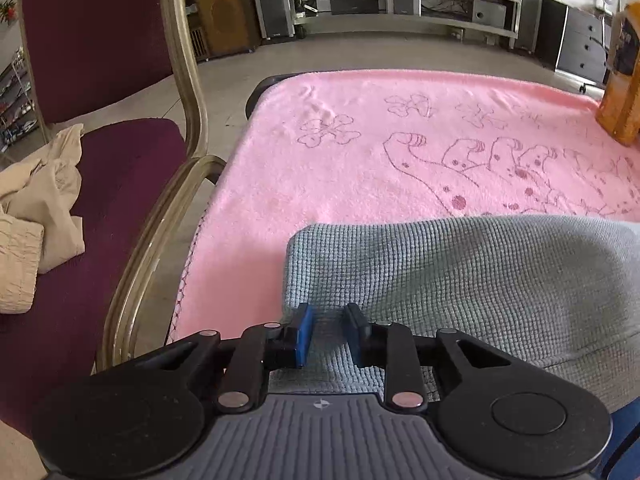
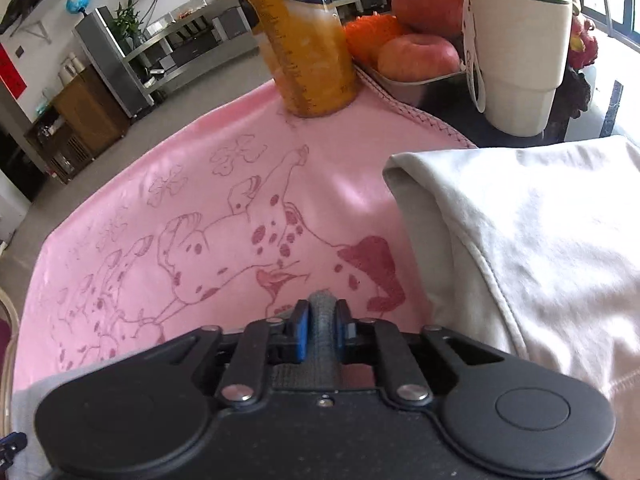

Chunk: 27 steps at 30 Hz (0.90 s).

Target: Fold clothes

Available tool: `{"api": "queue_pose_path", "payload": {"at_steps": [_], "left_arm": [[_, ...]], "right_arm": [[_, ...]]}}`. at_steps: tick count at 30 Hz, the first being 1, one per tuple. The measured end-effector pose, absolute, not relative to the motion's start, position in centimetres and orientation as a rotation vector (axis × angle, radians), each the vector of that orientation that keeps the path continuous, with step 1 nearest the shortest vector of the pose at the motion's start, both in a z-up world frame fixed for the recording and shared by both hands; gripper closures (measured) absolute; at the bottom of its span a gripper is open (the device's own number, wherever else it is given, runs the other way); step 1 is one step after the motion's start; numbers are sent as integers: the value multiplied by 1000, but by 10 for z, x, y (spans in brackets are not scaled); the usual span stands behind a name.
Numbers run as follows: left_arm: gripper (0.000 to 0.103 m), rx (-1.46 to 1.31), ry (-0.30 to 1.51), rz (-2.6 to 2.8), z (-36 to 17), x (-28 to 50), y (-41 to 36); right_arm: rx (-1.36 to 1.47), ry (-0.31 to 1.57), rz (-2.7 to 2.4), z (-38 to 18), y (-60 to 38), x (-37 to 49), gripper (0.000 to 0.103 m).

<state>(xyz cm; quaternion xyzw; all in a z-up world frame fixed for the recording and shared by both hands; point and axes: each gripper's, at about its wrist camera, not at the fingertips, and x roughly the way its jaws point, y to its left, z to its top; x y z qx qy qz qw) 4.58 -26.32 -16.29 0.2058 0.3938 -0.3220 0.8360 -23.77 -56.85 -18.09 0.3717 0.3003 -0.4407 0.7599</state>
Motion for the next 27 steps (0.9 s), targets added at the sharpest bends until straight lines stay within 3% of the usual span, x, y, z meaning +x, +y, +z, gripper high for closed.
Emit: {"api": "queue_pose_path", "payload": {"at_steps": [1, 3, 7, 11, 13, 15, 19, 27], "left_arm": [[77, 419, 832, -676, -160, 45, -259], [77, 378, 825, -657, -150, 43, -246], [77, 315, 773, -625, -128, 26, -211], [78, 213, 791, -634, -121, 17, -179], [85, 186, 788, -654, -120, 12, -172], [85, 186, 787, -684, -120, 5, -172], [82, 247, 788, -718, -127, -11, -184], [56, 266, 823, -671, -135, -9, -187]], "right_arm": [[818, 642, -974, -176, -566, -243, 87], [859, 591, -964, -168, -558, -261, 74], [955, 489, -904, -161, -537, -298, 64], [1047, 385, -840, -154, -517, -334, 64], [1092, 332, -807, -151, -507, -353, 64], [1132, 286, -773, -148, -497, -369, 64], [1080, 358, -744, -146, -486, -354, 64], [1083, 543, -747, -161, -484, -333, 65]]}}
